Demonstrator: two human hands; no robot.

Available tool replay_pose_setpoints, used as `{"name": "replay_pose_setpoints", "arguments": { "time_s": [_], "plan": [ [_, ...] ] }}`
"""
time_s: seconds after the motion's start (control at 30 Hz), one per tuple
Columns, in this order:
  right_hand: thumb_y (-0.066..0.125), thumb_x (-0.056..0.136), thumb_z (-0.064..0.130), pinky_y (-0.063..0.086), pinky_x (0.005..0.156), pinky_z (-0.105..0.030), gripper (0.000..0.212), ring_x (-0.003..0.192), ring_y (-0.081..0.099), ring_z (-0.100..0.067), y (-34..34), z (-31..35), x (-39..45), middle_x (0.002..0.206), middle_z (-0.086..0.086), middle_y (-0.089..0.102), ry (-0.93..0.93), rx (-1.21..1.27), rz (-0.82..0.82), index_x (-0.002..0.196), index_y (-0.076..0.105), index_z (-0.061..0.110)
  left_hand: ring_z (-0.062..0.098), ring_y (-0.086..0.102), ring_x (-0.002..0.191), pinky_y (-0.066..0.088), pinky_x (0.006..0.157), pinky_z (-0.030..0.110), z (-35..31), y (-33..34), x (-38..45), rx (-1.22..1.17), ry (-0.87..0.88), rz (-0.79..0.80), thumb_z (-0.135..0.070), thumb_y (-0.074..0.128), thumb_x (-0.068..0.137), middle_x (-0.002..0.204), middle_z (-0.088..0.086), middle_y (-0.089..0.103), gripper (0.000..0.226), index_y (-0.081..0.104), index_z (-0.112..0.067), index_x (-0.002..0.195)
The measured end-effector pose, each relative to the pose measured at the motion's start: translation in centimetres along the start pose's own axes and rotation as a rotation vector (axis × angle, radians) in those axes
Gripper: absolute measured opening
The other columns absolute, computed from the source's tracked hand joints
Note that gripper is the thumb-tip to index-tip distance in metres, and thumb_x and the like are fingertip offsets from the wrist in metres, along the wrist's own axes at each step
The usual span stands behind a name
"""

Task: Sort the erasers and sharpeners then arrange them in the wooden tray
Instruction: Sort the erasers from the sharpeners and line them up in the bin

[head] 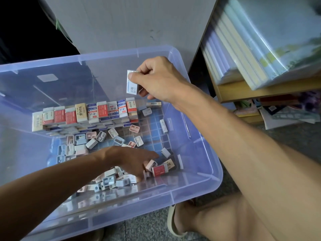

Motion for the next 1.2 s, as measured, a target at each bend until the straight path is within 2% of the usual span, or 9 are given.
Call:
{"name": "replay_pose_setpoints", "arguments": {
  "time_s": [0.13, 0.27, 0.37, 0.53, 0.67, 0.77, 0.9, 1.03, 1.2],
  "plan": [
    [0.064, 0.094, 0.027, 0.061, 0.074, -0.038, 0.022, 0.080, 0.074, -0.020, 0.1, 0.1, 0.0, 0.082, -0.006, 0.076, -0.002, -0.009, -0.001, 0.093, 0.069, 0.006, 0.018, 0.057, 0.115, 0.048, 0.099, 0.037, 1.5, 0.5, -1.0, -0.032, -0.007, 0.023, -0.009, 0.074, 0.080, 0.127, -0.006, 0.056, 0.094, 0.018, -0.030, 0.153],
    [0.064, 0.095, 0.028, 0.061, 0.071, -0.035, 0.022, 0.079, 0.074, -0.018, 0.3, -0.1, 0.1, 0.084, -0.006, 0.076, 0.002, -0.019, 0.006, 0.095, 0.069, 0.006, 0.021, 0.057, 0.114, 0.049, 0.099, 0.042, 1.7, 1.1, -2.0, -0.027, 0.038, 0.081, -0.004, 0.079, 0.075, 0.122, -0.001, 0.060, 0.094, 0.023, -0.044, 0.140],
    [0.064, 0.095, 0.027, 0.060, 0.068, -0.032, 0.020, 0.079, 0.074, -0.017, 0.4, -0.2, 0.2, 0.085, -0.006, 0.075, 0.005, -0.022, 0.009, 0.095, 0.069, 0.007, 0.016, 0.053, 0.116, 0.049, 0.098, 0.038, 2.2, 1.2, -2.5, 0.034, 0.038, 0.065, -0.001, 0.077, 0.076, 0.126, -0.002, 0.057, 0.098, 0.022, -0.041, 0.147],
    [0.064, 0.096, 0.026, 0.060, 0.067, -0.031, 0.020, 0.078, 0.074, -0.017, 0.4, -0.3, 0.4, 0.085, -0.006, 0.075, 0.010, -0.018, 0.001, 0.095, 0.068, 0.006, 0.013, 0.055, 0.106, 0.050, 0.088, 0.034, 3.2, 0.6, -2.5, 0.084, 0.081, -0.066, -0.012, 0.082, 0.073, 0.121, -0.008, 0.058, 0.078, 0.045, -0.037, 0.137],
    [0.064, 0.095, 0.026, 0.059, 0.065, -0.029, 0.021, 0.074, 0.073, -0.015, 0.4, -0.5, 0.4, 0.085, -0.006, 0.075, 0.017, -0.014, -0.007, 0.097, 0.068, 0.006, 0.005, 0.054, 0.099, 0.041, 0.073, 0.020, 3.4, 0.2, -2.4, 0.080, 0.120, -0.146, -0.010, 0.079, 0.076, 0.121, -0.010, 0.060, 0.070, 0.049, -0.034, 0.135],
    [0.064, 0.095, 0.026, 0.059, 0.064, -0.027, 0.020, 0.073, 0.073, -0.013, 0.5, -0.4, 0.5, 0.087, -0.007, 0.075, 0.017, -0.016, -0.006, 0.097, 0.068, 0.006, 0.002, 0.061, 0.093, 0.048, 0.069, 0.013, 3.3, -0.8, -2.8, -0.004, 0.155, -0.247, -0.003, 0.072, 0.081, 0.110, -0.010, 0.064, 0.059, 0.054, -0.032, 0.129],
    [0.064, 0.096, 0.025, 0.059, 0.063, -0.026, 0.018, 0.078, 0.074, -0.016, 0.8, -0.3, 0.5, 0.089, -0.009, 0.075, 0.027, -0.009, 0.004, 0.096, 0.067, 0.008, 0.002, 0.066, 0.091, 0.056, 0.077, 0.017, 3.4, -2.8, -3.9, -0.142, 0.197, -0.392, -0.002, 0.068, 0.085, 0.099, -0.013, 0.065, 0.041, 0.062, -0.019, 0.121],
    [0.065, 0.095, 0.026, 0.058, 0.061, -0.025, 0.015, 0.074, 0.073, -0.015, 1.5, -0.2, 0.6, 0.087, -0.009, 0.075, 0.027, -0.016, 0.015, 0.088, 0.066, 0.013, 0.000, 0.067, 0.084, 0.056, 0.070, 0.018, 4.7, -3.5, -5.3, -0.203, 0.220, -0.388, 0.005, 0.059, 0.086, 0.097, -0.013, 0.068, 0.037, 0.068, -0.025, 0.106],
    [0.065, 0.095, 0.025, 0.059, 0.062, -0.027, 0.014, 0.076, 0.075, -0.018, 2.2, 0.2, 0.9, 0.086, -0.009, 0.075, 0.020, -0.032, 0.026, 0.086, 0.065, 0.015, -0.006, 0.063, 0.080, 0.051, 0.065, 0.014, 8.4, -2.9, -7.5, -0.170, 0.110, -0.335, 0.003, 0.070, 0.081, 0.100, -0.015, 0.064, 0.045, 0.065, -0.026, 0.115]
  ]
}}
Point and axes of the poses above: each hand's wrist, its own x-axis towards the middle knuckle, its own y-axis out of the palm, z = x × y, the point moved 10 cm from there along x, towards the middle knuckle
